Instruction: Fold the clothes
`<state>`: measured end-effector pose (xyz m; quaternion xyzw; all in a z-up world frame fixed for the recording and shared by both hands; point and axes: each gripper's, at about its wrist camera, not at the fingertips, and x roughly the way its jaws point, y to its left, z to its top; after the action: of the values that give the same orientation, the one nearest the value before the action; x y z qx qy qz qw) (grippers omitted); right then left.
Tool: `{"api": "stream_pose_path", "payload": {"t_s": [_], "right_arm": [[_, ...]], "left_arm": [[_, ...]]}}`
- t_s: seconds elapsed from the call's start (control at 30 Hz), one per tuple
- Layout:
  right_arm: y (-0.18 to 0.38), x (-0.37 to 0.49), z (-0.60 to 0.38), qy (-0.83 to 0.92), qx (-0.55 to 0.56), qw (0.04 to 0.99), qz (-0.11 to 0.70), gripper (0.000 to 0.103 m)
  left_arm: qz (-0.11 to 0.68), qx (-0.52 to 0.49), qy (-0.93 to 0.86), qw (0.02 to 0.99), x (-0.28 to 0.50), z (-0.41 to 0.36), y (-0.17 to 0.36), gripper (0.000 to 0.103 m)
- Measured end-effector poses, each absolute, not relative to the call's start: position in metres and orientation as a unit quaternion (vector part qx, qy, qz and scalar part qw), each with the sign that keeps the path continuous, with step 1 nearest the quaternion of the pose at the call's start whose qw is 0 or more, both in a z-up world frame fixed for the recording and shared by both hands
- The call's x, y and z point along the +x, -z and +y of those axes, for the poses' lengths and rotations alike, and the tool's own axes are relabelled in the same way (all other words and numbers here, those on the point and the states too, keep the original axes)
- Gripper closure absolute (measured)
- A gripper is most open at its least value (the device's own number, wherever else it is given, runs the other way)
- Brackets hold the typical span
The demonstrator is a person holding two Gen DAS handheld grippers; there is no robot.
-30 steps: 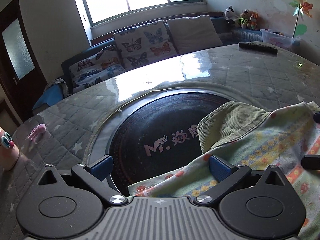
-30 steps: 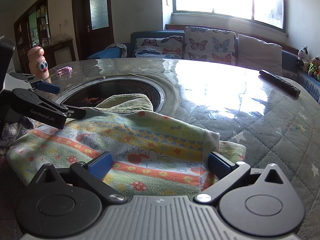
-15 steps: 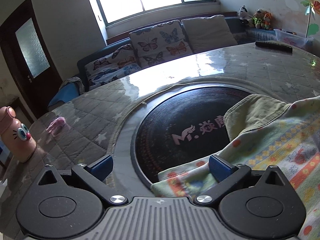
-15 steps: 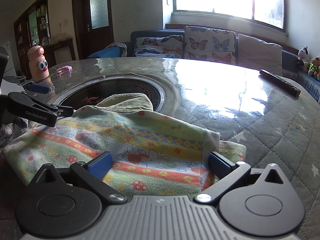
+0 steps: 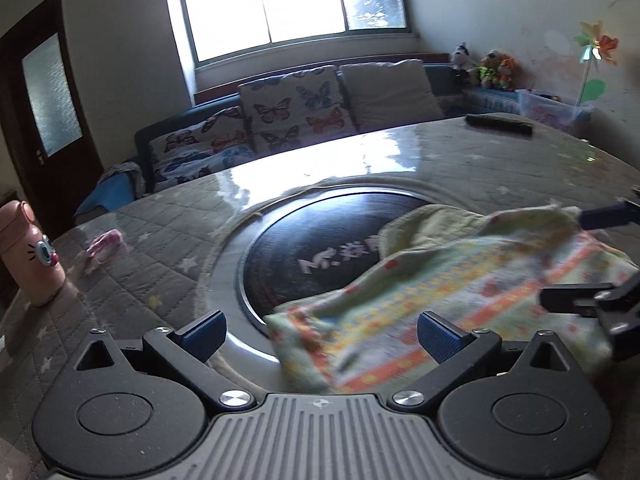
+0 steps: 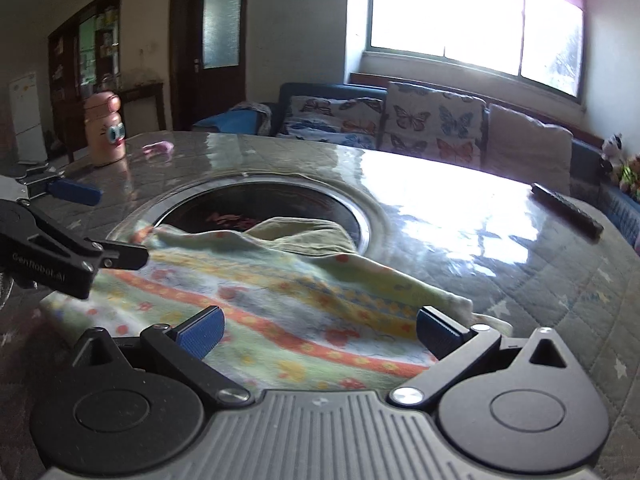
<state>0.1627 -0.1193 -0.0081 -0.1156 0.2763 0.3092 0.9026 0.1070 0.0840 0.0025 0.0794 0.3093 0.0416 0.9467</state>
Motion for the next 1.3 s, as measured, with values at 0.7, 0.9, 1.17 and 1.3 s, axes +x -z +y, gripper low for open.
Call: {"api": "stream_pose_path", "payload": {"t_s": [0.7, 0.9, 1.17, 1.3], "right_arm": [[-0.002, 0.12, -0.109, -0.34, -0.155, 0.894, 0.25, 0.0], [0.014, 0.125, -0.093, -0.347, -0.163, 0.881, 0.276, 0.0], [0.004, 0.118, -0.081, -0.363, -0.176, 0.877, 0.262, 0.0], [0.008, 0.118, -0.065, -0.375, -0.185, 0.869, 0.264, 0.0]], "left_arm": [[0.296, 0.066, -0.063, 0.951, 0.067, 0.08, 0.009, 0.0], [0.311, 0.047, -0.074, 0.946, 0.056, 0.093, 0.019, 0.0], [0.306, 0.019, -0.076, 0.949, 0.038, 0.108, 0.018, 0.0], [0.311, 0.021, -0.078, 0.947, 0.035, 0.111, 0.022, 0.0]]}}
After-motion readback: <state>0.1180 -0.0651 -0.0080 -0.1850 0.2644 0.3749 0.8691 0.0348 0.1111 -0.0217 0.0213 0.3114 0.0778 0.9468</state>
